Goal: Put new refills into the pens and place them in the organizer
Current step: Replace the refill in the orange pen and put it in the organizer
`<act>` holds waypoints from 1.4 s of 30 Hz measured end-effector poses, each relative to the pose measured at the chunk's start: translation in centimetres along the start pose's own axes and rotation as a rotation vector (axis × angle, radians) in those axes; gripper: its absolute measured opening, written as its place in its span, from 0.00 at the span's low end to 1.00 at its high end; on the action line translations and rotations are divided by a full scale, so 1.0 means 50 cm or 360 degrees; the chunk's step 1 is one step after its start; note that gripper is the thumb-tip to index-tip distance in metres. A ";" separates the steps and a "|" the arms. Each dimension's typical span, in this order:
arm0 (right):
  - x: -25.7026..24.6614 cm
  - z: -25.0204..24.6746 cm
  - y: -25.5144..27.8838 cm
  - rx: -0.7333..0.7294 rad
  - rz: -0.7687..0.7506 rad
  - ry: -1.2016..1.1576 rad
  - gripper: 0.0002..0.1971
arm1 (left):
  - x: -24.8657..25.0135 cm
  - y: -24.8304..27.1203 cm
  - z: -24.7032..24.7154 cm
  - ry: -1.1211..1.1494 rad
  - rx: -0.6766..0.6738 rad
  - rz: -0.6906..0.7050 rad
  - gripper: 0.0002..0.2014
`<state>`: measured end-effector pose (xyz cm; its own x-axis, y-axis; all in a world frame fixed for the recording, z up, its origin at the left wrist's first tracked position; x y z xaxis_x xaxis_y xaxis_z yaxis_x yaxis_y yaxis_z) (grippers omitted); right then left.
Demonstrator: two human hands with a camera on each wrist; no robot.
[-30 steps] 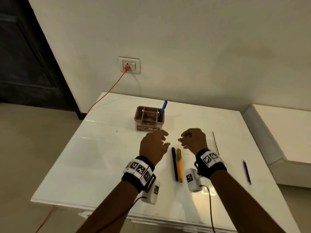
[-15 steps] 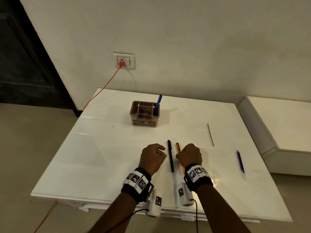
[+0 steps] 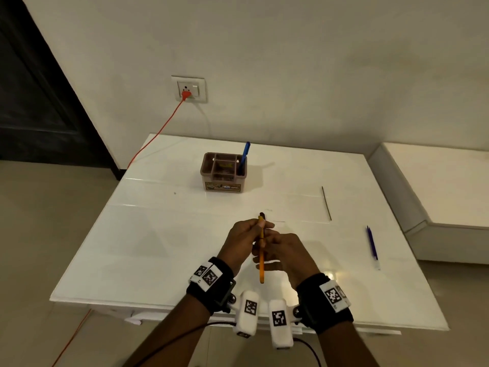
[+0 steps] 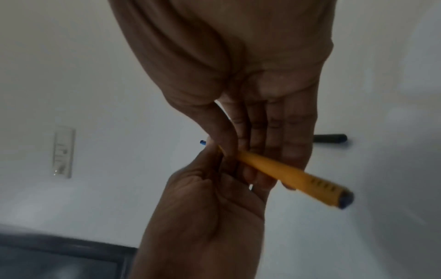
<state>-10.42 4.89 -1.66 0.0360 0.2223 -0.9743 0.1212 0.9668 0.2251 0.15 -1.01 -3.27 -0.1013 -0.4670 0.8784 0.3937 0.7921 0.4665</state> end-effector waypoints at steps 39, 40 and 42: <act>-0.058 -0.228 -0.160 0.0616 -0.0137 0.0674 0.09 | 0.000 0.018 -0.006 -0.0279 -0.0044 -0.0119 0.07; -0.034 -0.227 -0.184 0.0545 -0.0043 0.0824 0.11 | -0.002 0.018 -0.005 -0.0324 -0.0049 -0.0142 0.07; 0.013 -0.223 -0.232 0.0426 0.0092 0.1085 0.16 | -0.009 0.017 -0.001 -0.0398 -0.0068 -0.0187 0.07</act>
<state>-22.85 -4.78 -5.00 -0.5649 0.3855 -0.7295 0.3793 0.9065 0.1853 0.57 -0.15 -3.31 -0.3689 -0.4386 0.8195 0.4033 0.7188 0.5663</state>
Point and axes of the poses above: each hand's wrist, its own y-axis away from the middle knuckle, its own z-axis out of the palm, x = y × z, the point moved 7 cm from there along -y, towards the middle knuckle, and after that the axes turned 13 degrees about -z, right-handed, at the moved point
